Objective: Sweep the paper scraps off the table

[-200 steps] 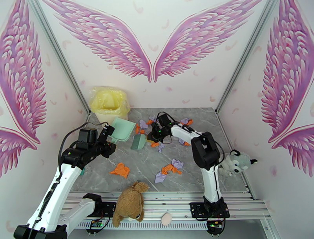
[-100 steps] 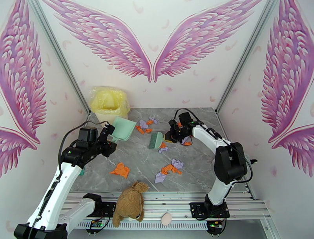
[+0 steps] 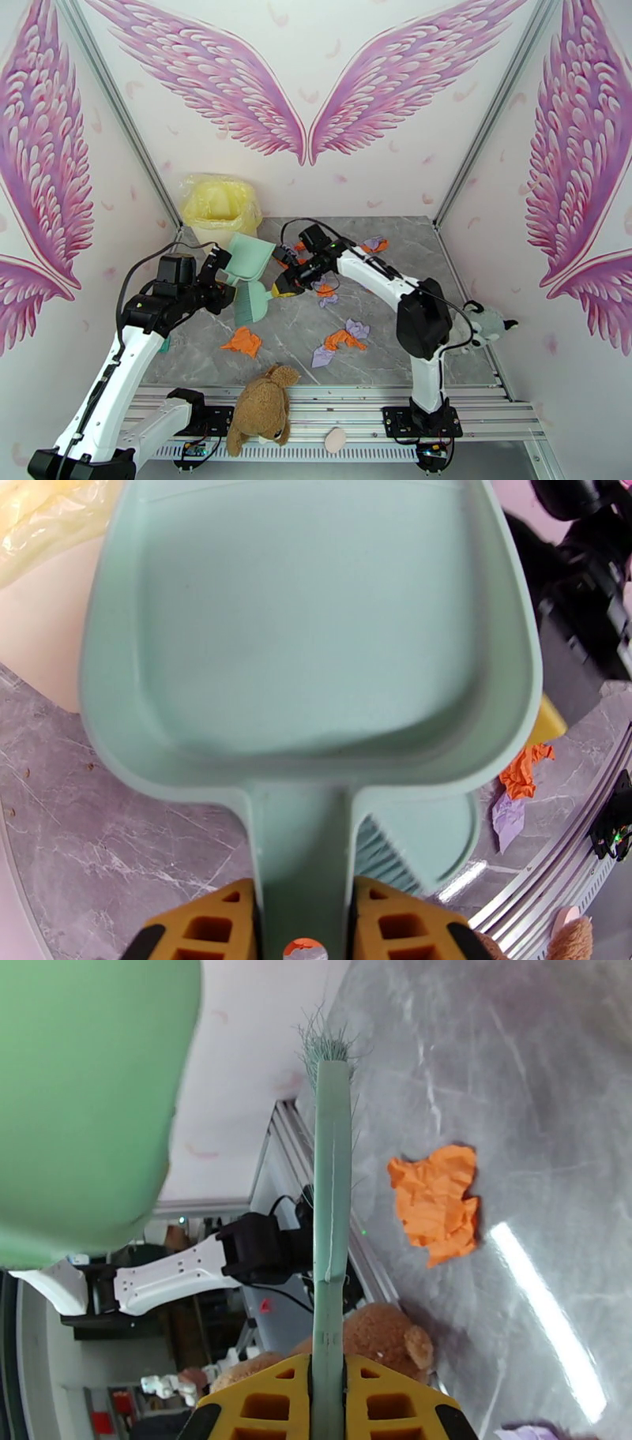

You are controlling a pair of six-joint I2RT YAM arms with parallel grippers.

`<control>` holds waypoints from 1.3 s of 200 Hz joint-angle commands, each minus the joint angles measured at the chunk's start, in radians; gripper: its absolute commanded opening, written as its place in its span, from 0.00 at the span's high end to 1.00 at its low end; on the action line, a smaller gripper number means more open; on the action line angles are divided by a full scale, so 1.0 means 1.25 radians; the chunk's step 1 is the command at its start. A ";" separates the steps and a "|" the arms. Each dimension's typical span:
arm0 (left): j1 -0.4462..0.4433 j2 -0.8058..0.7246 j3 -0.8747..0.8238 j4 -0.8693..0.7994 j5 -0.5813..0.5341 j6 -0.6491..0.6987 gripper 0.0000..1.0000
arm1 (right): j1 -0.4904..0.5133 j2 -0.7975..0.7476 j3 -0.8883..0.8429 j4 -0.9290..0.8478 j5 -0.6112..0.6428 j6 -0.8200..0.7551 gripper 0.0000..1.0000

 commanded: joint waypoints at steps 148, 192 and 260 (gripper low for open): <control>0.004 -0.030 0.018 -0.006 0.012 0.009 1.00 | 0.113 0.090 -0.094 -0.165 0.167 -0.134 1.00; 0.004 -0.029 0.019 -0.007 0.012 0.010 1.00 | 0.045 0.016 -0.147 -0.213 0.329 -0.158 1.00; 0.004 -0.021 0.015 0.001 0.022 0.008 1.00 | -0.107 -0.097 -0.191 -0.289 0.554 -0.193 1.00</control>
